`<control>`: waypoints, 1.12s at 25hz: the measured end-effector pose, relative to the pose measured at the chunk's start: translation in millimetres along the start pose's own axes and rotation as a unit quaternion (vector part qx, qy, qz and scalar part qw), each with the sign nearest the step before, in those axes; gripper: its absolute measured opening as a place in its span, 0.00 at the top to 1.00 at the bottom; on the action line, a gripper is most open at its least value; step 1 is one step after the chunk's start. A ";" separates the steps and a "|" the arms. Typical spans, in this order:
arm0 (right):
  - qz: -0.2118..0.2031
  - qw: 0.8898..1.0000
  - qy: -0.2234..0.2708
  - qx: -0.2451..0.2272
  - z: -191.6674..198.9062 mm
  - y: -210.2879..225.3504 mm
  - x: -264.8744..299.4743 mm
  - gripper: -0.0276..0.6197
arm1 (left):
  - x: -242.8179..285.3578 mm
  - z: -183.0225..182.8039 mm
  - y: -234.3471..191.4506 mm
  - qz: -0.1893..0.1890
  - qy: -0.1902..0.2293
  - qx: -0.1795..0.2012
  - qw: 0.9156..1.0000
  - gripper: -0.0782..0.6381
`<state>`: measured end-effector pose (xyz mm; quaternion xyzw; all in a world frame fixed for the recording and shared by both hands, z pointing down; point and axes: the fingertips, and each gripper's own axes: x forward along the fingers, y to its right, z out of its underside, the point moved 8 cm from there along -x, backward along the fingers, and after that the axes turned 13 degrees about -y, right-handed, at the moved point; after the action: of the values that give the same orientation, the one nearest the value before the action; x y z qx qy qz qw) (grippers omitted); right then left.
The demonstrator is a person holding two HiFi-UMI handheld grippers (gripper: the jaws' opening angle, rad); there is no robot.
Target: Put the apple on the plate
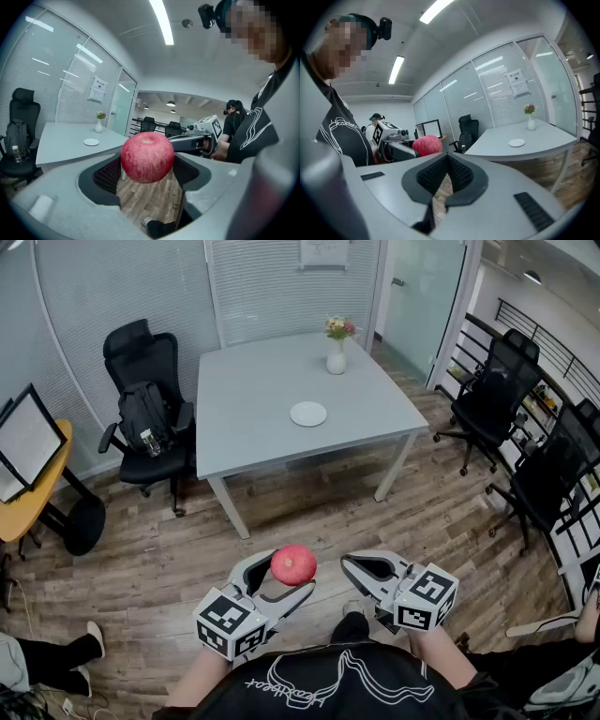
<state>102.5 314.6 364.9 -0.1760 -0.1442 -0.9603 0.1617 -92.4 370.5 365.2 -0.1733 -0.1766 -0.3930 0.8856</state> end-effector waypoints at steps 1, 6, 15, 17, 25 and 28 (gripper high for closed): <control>0.002 1.000 -0.002 0.000 0.3 -0.8 0.4 0.95 | -0.6 -1.1 -1.5 0.000 0.001 0.000 1.000 0.40; 0.009 1.000 -0.013 0.006 2.0 -3.2 2.2 0.95 | -1.7 -3.0 -4.1 0.008 0.002 -0.002 1.000 0.40; 0.020 0.999 -0.020 0.015 -2.8 13.3 -5.1 0.95 | 14.6 -16.6 -8.5 0.028 0.009 0.004 1.000 0.40; 0.020 0.999 -0.016 0.020 -4.3 27.4 -5.3 0.94 | 24.5 -22.1 -13.9 0.030 0.005 0.003 1.000 0.40; 0.010 0.999 0.015 0.051 -21.4 116.5 13.3 0.95 | 83.9 -58.4 -60.0 0.020 -0.012 -0.004 1.000 0.40; -0.004 0.998 0.012 0.054 -34.3 157.5 24.9 0.95 | 114.6 -78.1 -85.9 0.014 -0.018 -0.010 1.000 0.40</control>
<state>127.4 154.0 378.4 -0.1545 -0.1944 -0.9539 0.1685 -71.6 208.7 362.6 -0.1916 -0.1866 -0.3793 0.8858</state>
